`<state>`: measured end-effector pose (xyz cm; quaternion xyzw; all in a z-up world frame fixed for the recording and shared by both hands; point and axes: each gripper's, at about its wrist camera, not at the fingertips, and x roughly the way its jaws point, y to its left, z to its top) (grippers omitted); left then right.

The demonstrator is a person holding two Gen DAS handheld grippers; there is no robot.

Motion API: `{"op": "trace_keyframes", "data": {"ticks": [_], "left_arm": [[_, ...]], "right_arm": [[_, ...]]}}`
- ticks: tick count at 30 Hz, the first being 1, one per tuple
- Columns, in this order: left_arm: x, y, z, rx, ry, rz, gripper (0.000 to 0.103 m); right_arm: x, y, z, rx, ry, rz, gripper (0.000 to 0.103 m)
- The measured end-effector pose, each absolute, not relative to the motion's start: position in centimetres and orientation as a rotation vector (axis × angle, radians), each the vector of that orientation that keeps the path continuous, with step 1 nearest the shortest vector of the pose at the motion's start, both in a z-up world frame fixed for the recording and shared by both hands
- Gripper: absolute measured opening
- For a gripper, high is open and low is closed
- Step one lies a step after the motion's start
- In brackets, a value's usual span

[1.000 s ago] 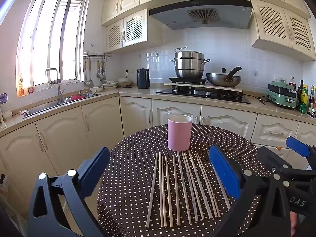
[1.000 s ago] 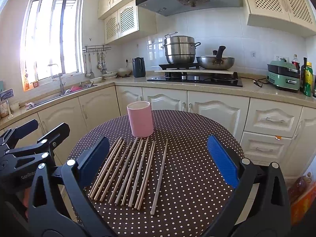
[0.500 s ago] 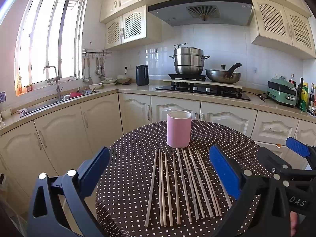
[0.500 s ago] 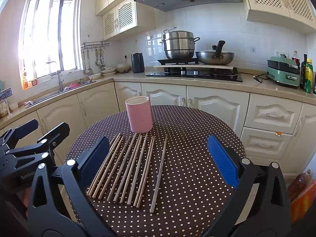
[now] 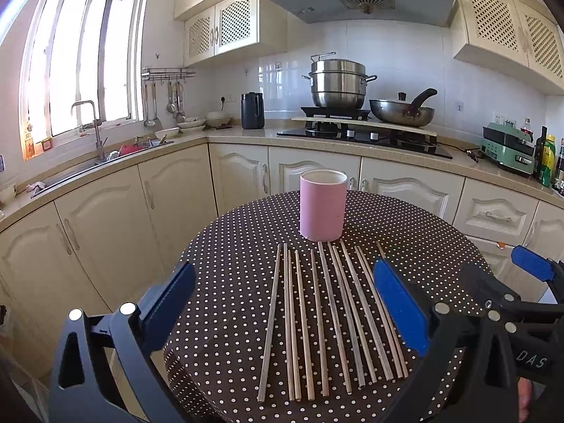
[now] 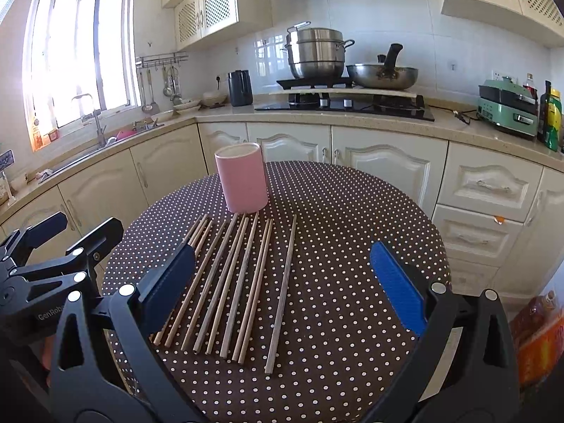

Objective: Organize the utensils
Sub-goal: 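Lower the right tool onto a single chopstick and close its fingers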

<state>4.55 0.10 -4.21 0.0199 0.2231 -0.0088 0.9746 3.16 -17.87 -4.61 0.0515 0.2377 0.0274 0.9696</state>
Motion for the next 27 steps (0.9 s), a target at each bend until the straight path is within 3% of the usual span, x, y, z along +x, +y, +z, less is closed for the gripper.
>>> {"op": "trace_keyframes", "data": {"ticks": [27], "left_arm": [[16.1, 5.3, -11.1, -0.044, 0.786, 0.103, 0.099]], "right_arm": [[14.8, -19.3, -11.7, 0.082, 0.794, -0.105, 0.097]]}}
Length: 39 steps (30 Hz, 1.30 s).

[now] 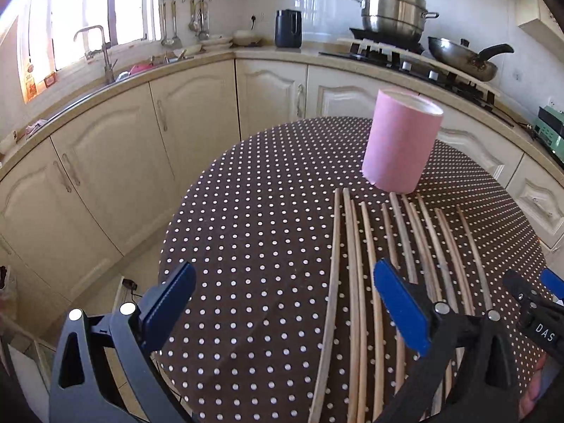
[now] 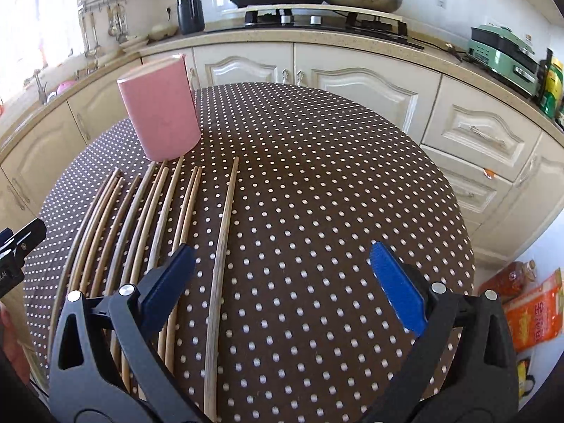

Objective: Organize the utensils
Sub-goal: 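Lower the right tool onto a single chopstick and close its fingers, then lower the left tool onto a chopstick and close while right tool holds its chopstick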

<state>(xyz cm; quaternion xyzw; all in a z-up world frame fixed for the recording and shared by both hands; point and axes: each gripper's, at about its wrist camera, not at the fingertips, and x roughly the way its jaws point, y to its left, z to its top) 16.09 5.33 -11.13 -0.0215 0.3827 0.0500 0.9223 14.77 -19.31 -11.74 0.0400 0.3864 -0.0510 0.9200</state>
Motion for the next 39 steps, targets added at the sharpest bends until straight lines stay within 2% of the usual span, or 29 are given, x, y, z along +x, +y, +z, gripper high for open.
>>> {"op": "trace_keyframes", "data": {"ticks": [9, 14, 16, 17, 19, 20, 21, 22, 23, 29, 39], "left_arm": [[20.2, 5.5, -13.0, -0.032, 0.879, 0.111, 0.099], [21.8, 5.2, -13.6, -0.015, 0.891, 0.131, 0.099], [22.3, 5.0, -13.6, 0.002, 0.882, 0.136, 0.099], [22.4, 4.9, -13.7, 0.008, 0.881, 0.133, 0.099], [22.6, 4.7, -13.7, 0.015, 0.880, 0.132, 0.099], [22.7, 4.7, -13.8, 0.017, 0.882, 0.127, 0.094], [22.8, 4.7, -13.9, 0.020, 0.888, 0.123, 0.078], [23.1, 4.6, -14.1, 0.024, 0.904, 0.123, 0.071], [23.2, 4.7, -14.0, 0.015, 0.899, 0.123, 0.057], [23.5, 5.1, -13.9, -0.015, 0.907, 0.109, 0.004], [22.9, 5.7, -12.7, -0.137, 0.918, -0.050, 0.004]], "right_arm": [[18.0, -18.0, -12.4, 0.018, 0.816, -0.080, 0.097], [19.4, -17.5, -12.9, -0.018, 0.857, -0.073, 0.087], [20.0, -17.6, -13.6, -0.013, 0.905, -0.066, 0.067], [20.1, -17.8, -13.5, 0.012, 0.898, -0.048, 0.063], [20.5, -18.0, -13.4, 0.028, 0.896, -0.036, 0.036], [20.5, -17.9, -13.4, 0.026, 0.892, -0.032, 0.030], [20.6, -17.9, -13.4, 0.028, 0.891, -0.025, 0.024], [20.6, -17.8, -13.4, 0.033, 0.889, -0.013, 0.017], [20.8, -17.9, -13.4, 0.037, 0.889, -0.004, 0.012], [21.0, -18.4, -13.3, 0.096, 0.883, 0.032, 0.007], [20.5, -18.9, -10.6, 0.101, 0.804, 0.023, 0.007]]}}
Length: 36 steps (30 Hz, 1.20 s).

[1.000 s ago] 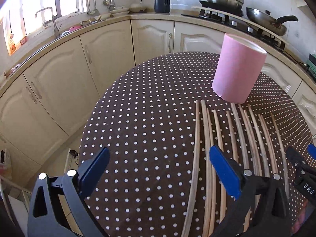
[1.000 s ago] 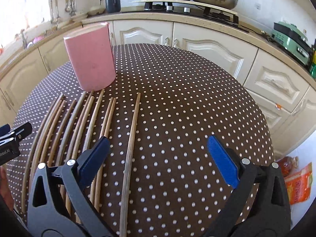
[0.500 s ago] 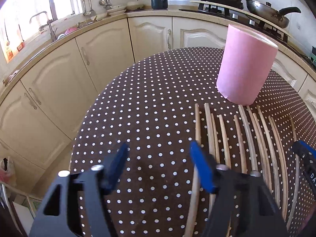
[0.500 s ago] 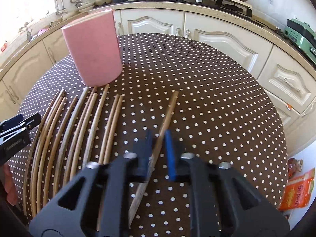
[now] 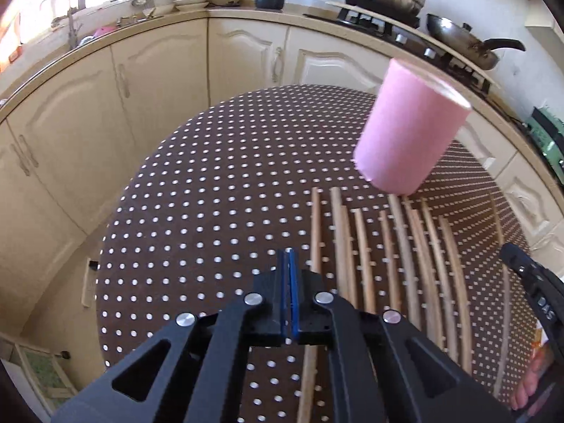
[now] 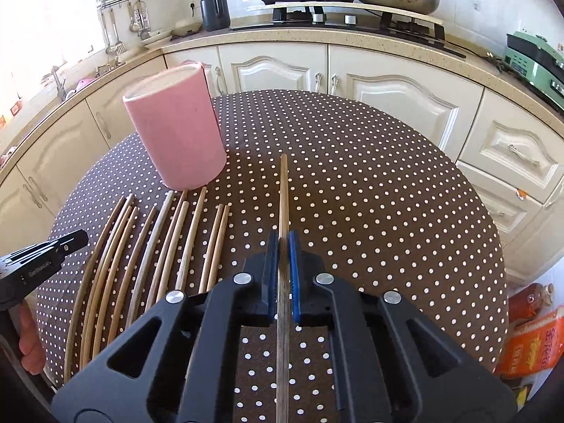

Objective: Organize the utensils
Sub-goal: 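Lower the left tool onto a chopstick and close while right tool holds its chopstick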

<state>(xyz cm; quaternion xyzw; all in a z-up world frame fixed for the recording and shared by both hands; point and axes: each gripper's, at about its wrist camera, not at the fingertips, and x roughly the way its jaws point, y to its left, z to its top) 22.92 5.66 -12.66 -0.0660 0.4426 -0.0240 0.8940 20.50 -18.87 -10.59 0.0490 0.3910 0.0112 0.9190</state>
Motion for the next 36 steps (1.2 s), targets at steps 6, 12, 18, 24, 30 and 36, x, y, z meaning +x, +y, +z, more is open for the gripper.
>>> {"op": "trace_keyframes", "data": {"ticks": [6, 12, 18, 24, 30, 36], "left_arm": [[22.9, 4.3, -12.6, -0.118, 0.932, -0.104, 0.029], [24.0, 3.9, -13.5, -0.091, 0.969, -0.076, 0.031], [24.2, 2.3, -14.1, 0.047, 0.934, -0.019, 0.031], [24.6, 1.7, -14.0, 0.071, 0.921, -0.026, 0.006], [24.0, 2.0, -13.6, 0.052, 0.910, -0.023, 0.006], [21.8, 2.5, -11.6, 0.012, 0.839, -0.025, 0.006]], "right_arm": [[20.8, -19.2, -10.8, 0.107, 0.819, 0.027, 0.007], [20.8, -19.9, -11.6, 0.126, 0.844, 0.019, 0.007], [20.7, -19.8, -12.2, 0.133, 0.855, 0.028, 0.007], [20.5, -19.4, -12.0, 0.131, 0.838, 0.036, 0.007], [19.8, -19.6, -11.0, 0.142, 0.799, 0.038, 0.007], [19.3, -19.2, -8.9, 0.131, 0.734, 0.063, 0.007]]}}
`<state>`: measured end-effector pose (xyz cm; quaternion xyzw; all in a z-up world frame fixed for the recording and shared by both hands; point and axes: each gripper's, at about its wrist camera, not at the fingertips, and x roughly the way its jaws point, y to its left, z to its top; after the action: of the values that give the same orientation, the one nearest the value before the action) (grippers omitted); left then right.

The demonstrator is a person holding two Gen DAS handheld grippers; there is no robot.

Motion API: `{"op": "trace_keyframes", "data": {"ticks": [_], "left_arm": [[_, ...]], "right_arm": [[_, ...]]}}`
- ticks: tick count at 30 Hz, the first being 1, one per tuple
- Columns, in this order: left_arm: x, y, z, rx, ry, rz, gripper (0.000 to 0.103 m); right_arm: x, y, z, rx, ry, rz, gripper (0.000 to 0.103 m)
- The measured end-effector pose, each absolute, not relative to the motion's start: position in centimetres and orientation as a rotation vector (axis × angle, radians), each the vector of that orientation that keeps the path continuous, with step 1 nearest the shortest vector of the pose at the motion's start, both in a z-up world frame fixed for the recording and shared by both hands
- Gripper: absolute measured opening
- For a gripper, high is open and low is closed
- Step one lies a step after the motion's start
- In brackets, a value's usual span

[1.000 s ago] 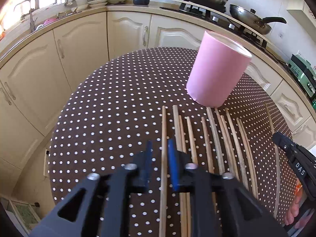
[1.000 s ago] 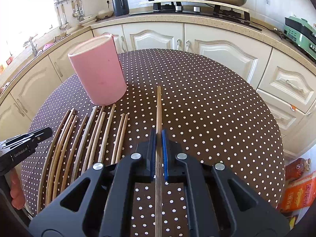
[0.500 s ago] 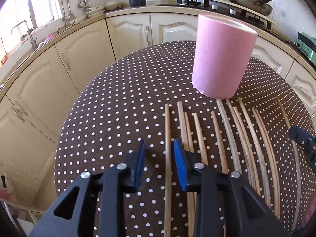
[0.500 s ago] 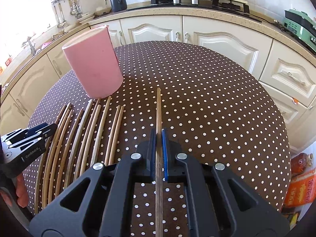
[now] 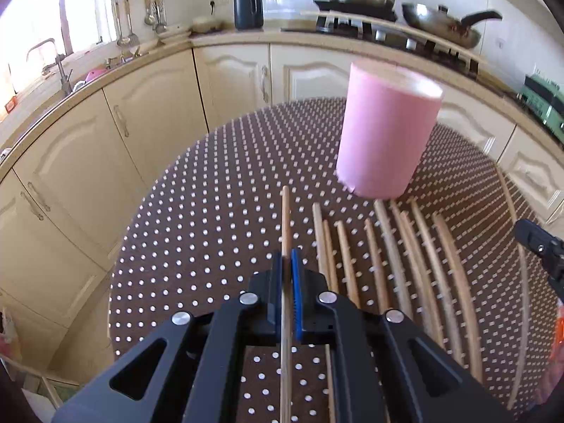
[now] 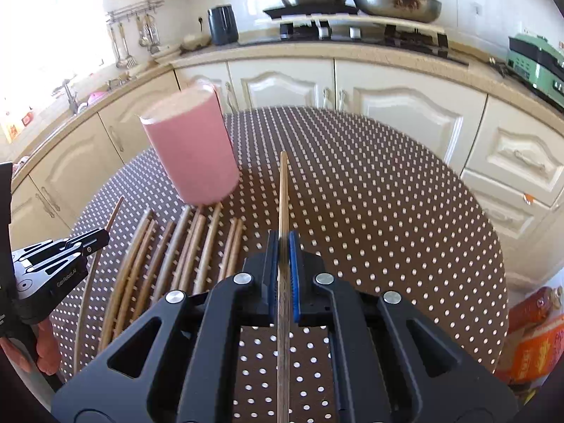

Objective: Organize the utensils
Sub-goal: 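Lower the left tool onto a chopstick and close while right tool holds its chopstick, then lift both chopsticks and carry them over the pink cup with both tools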

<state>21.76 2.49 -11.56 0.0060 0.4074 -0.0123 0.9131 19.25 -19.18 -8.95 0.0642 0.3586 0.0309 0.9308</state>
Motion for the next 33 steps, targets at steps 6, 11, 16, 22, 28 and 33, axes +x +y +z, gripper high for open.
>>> {"op": "trace_keyframes", "data": {"ticks": [6, 11, 16, 22, 28, 33], "left_arm": [[20.4, 2.2, -8.4, -0.012, 0.734, -0.046, 0.006], [20.3, 2.2, -5.6, -0.041, 0.653, -0.065, 0.006], [20.1, 1.8, -3.2, -0.053, 0.585, -0.076, 0.006], [20.5, 1.3, -1.0, -0.077, 0.523, -0.081, 0.006], [20.8, 0.8, 1.4, -0.100, 0.437, -0.115, 0.006], [21.4, 0.6, 2.4, -0.097, 0.411, -0.122, 0.006]], "right_arm": [[18.6, -18.8, -6.4, 0.123, 0.653, 0.090, 0.007], [18.2, -18.6, -4.4, 0.144, 0.595, 0.137, 0.007], [18.2, -18.4, -2.3, 0.150, 0.525, 0.162, 0.007], [18.7, -18.4, -0.4, 0.153, 0.473, 0.176, 0.007], [19.4, -18.1, 1.5, 0.156, 0.414, 0.186, 0.007], [19.8, -17.8, 2.6, 0.154, 0.384, 0.194, 0.007]]}}
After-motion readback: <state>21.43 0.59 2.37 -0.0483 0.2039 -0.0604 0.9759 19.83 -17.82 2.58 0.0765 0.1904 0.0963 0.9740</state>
